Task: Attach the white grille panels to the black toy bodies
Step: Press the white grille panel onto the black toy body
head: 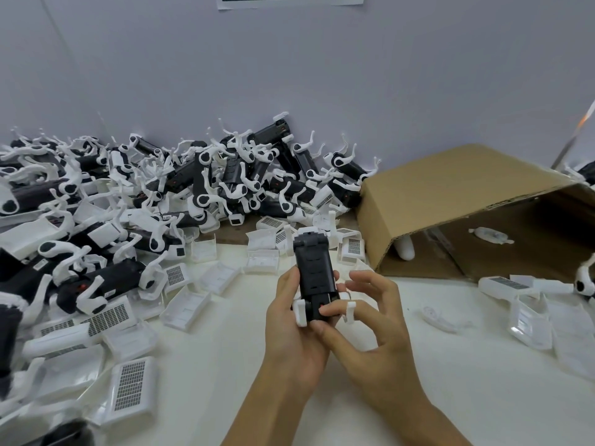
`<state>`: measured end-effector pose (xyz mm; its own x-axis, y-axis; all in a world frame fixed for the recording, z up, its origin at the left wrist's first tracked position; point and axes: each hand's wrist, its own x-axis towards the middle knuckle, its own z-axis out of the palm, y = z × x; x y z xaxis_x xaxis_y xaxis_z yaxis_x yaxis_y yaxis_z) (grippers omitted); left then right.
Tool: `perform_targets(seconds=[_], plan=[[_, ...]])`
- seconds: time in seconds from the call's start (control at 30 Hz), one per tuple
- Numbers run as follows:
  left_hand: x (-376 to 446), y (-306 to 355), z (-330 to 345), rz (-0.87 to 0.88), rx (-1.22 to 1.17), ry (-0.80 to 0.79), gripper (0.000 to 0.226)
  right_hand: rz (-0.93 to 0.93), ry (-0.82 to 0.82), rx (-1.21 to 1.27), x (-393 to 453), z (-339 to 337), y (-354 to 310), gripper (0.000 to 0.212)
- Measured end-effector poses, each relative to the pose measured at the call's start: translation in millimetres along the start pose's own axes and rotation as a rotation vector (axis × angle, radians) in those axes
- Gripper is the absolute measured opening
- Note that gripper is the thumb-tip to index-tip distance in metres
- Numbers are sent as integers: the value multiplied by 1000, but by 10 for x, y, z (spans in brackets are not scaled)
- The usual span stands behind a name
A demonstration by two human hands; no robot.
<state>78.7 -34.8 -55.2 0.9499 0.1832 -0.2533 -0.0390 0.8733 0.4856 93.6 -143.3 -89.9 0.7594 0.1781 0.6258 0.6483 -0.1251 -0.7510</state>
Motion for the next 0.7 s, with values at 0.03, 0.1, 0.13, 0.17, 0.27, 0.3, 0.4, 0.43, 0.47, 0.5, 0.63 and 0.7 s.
perform_targets(seconds=[0.03,0.1,0.13,0.17,0.27,0.3,0.4,0.43,0.47,0.5,0.63,0.7], plan=[[9,-6,-2,5,0,-3,62,11,12,-8,-6,3,-2,20],[29,-18,-14,14,15,2,57,21,23,-27,-12,-2,-5,15],[41,-24,-25,22,29,9,54,46,15,-18,-14,-7,-5,15],[47,-25,-32,32,41,16,51,90,-2,5,-11,-15,-14,18],[39,-27,-46,87,72,2,35,220,-33,53,25,-39,-32,38],[26,-31,-45,102,91,-26,29,253,-30,52,44,-48,-28,46],[-5,-55,-10,132,130,-90,24,289,51,81,86,-79,-19,51],[-2,-53,-7,144,122,-95,23,314,68,121,91,-85,-28,59],[4,-49,-7,161,127,-97,22,363,61,193,97,-83,-33,72],[5,-36,-7,176,161,-102,23,433,40,289,96,-77,-32,83],[4,51,-12,173,485,-165,26,549,-49,429,105,-72,5,58],[29,146,-33,265,544,-68,27,621,-28,471,115,-85,46,50]])
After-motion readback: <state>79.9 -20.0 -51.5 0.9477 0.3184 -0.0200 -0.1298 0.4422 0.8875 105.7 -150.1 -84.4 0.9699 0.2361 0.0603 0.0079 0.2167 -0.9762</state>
